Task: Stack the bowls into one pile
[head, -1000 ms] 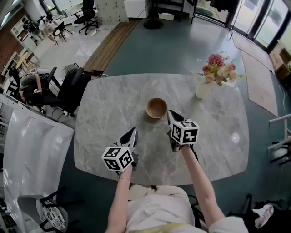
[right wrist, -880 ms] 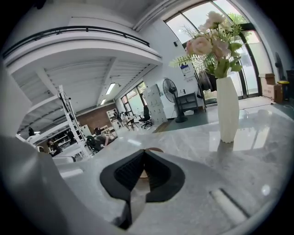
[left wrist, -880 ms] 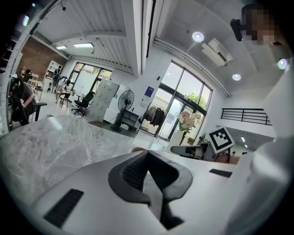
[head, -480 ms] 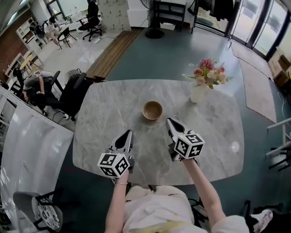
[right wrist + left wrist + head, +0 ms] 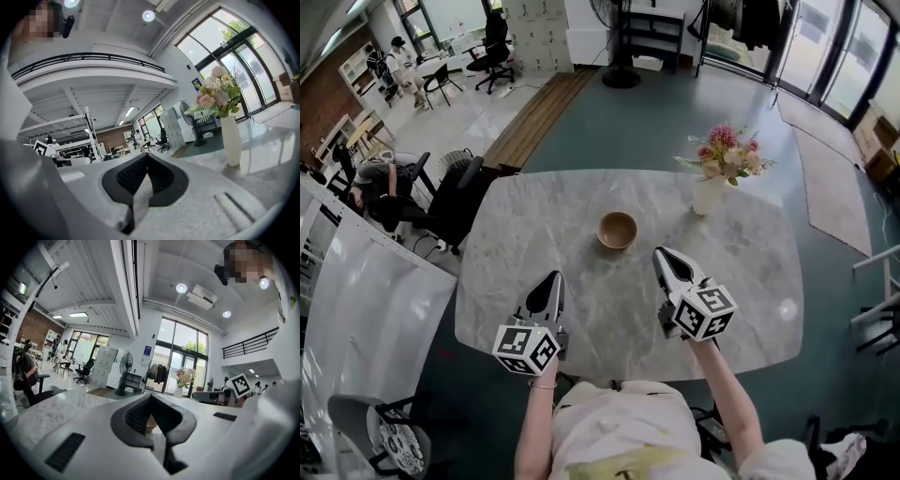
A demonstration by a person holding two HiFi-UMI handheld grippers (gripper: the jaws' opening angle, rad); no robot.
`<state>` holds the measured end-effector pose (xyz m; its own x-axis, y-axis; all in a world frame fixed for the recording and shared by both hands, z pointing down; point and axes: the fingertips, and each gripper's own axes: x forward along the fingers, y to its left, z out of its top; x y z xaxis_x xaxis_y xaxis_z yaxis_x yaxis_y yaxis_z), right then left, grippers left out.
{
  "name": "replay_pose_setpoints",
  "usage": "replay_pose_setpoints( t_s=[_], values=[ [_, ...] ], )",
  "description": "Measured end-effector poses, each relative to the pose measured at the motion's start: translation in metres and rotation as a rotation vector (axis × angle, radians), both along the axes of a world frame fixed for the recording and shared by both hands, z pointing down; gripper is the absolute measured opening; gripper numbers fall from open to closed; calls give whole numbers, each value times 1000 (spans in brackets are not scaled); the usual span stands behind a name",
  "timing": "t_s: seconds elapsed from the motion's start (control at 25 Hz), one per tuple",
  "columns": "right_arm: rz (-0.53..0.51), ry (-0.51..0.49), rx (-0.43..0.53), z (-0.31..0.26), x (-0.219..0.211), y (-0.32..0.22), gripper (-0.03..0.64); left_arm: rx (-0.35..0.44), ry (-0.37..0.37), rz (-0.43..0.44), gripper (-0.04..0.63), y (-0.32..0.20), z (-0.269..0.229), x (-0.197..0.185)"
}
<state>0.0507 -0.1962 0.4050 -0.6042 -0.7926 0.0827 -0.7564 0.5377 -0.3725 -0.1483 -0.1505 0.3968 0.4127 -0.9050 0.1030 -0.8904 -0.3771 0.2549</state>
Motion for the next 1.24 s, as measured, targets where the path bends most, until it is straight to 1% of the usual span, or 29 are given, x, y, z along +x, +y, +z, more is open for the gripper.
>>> replay_pose_setpoints(
  t_s=[0.2, 0.44, 0.56, 0.92, 1.24],
  values=[
    [16, 11, 38, -13, 2, 3, 6, 42, -13, -35, 0, 1, -11, -17],
    [48, 21, 64, -21, 9, 3, 6, 62, -35, -63, 0, -1, -17, -28],
    [57, 7, 63, -22, 13, 1, 6, 64, -44, -72, 0, -4, -19, -30],
    [75, 19, 83, -29, 14, 1, 6, 76, -60, -103, 0, -6, -26, -47],
    [90, 27, 78, -26, 15, 1, 6, 65, -67, -113, 0, -8, -22, -51]
  ],
)
